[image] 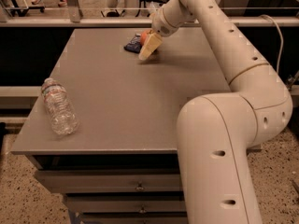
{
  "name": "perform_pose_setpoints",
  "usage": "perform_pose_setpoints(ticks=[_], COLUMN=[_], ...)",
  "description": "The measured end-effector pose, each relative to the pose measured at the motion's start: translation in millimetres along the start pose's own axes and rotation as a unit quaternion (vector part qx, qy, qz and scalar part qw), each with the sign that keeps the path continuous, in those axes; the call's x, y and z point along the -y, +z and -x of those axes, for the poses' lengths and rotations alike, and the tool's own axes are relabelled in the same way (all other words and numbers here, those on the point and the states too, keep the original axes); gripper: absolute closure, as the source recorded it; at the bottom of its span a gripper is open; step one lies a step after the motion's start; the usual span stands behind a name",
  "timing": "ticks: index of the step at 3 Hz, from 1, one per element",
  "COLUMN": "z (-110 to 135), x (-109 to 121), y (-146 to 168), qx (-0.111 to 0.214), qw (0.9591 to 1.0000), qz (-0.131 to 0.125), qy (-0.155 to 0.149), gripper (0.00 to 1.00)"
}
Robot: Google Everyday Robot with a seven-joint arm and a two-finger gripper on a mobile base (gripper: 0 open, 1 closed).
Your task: Move apple near rxbar blueberry
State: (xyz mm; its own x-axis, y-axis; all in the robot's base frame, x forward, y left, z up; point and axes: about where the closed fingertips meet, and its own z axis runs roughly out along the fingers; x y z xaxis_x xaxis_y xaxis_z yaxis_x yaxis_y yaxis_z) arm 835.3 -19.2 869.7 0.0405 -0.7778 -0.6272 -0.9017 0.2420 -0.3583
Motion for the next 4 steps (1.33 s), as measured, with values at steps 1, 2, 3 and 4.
perform_pose_setpoints(ticks=[1, 2, 3, 4], z=[14, -1, -17, -14], x=[-3, -2, -10, -30], y=[-14, -72, -138, -196], qx=[0.011, 0.068, 0.119, 0.191], qw=[0.9998, 0.9973, 0.9898, 0.9738], qz=[0.010, 0.000, -0.032, -0.068], qy=[-0.013, 0.027, 0.073, 0.103], gripper=[0.00, 0.00, 0.00, 0.00])
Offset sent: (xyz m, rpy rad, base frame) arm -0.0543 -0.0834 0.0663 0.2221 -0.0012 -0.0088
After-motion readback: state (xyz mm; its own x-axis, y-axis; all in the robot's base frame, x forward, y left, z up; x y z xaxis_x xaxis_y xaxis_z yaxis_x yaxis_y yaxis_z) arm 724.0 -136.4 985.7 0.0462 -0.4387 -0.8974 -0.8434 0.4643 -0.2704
